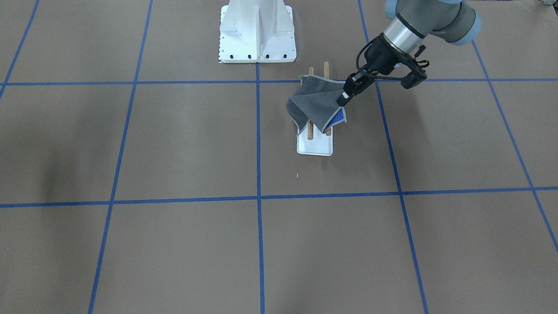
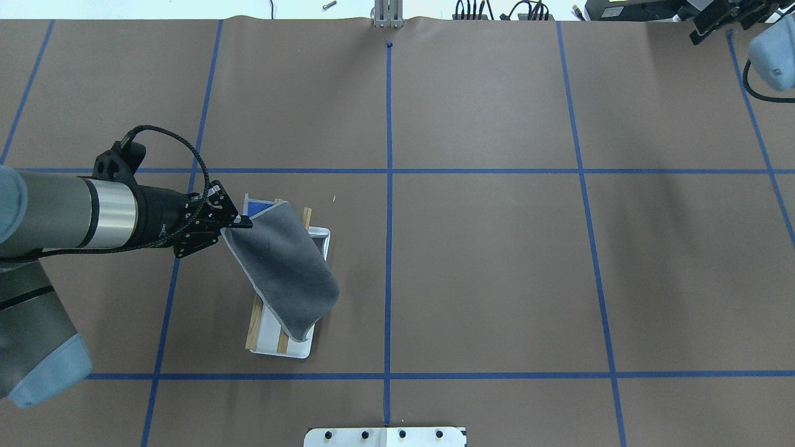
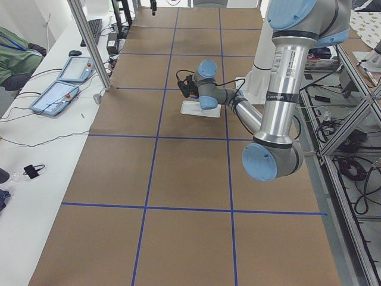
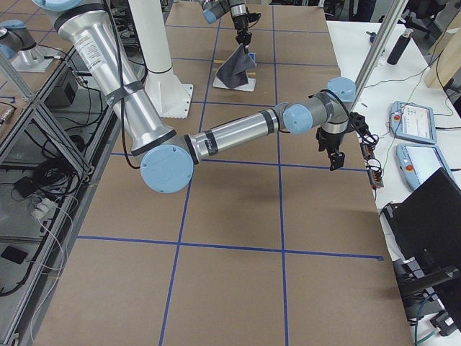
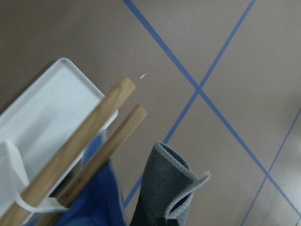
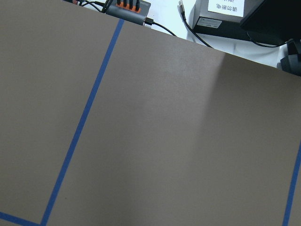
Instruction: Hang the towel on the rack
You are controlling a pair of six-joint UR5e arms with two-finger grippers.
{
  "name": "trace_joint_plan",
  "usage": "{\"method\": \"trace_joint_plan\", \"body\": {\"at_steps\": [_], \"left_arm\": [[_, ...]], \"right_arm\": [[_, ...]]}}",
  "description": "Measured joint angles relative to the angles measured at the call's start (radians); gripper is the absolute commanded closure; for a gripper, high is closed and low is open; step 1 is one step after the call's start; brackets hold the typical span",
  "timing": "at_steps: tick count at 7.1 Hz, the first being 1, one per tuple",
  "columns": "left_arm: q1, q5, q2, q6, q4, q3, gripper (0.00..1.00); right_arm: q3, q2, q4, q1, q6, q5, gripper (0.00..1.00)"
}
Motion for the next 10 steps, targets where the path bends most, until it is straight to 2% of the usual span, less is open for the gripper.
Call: {"method": "trace_joint_plan", "body": {"at_steps": [3, 4, 5, 8, 10], "left_arm": [[-0.021, 0.004, 0.026, 0.038, -0.068, 0.078, 1.0], [-0.021, 0.006, 0.024, 0.04, -0.116, 0.122, 0.05], [-0.022, 0.007, 0.019, 0.045, -0.153, 0.156, 0.02], [-0.035, -0.001, 0.009, 0.101, -0.167, 0.178, 0.02], [-0.114, -0.075, 0.013, 0.235, -0.128, 0.179, 0.02]], "right_arm": [[0.0, -0.027, -0.001, 0.027, -0.047, 0.0, 0.0], [0.0, -0.031, -0.001, 0.03, -0.05, 0.0, 0.0], [0.0, -0.033, 0.0, 0.033, -0.052, 0.001, 0.0], [0.0, -0.035, 0.0, 0.037, -0.052, 0.002, 0.0], [0.001, -0.052, 0.0, 0.044, -0.052, 0.008, 0.0]]}}
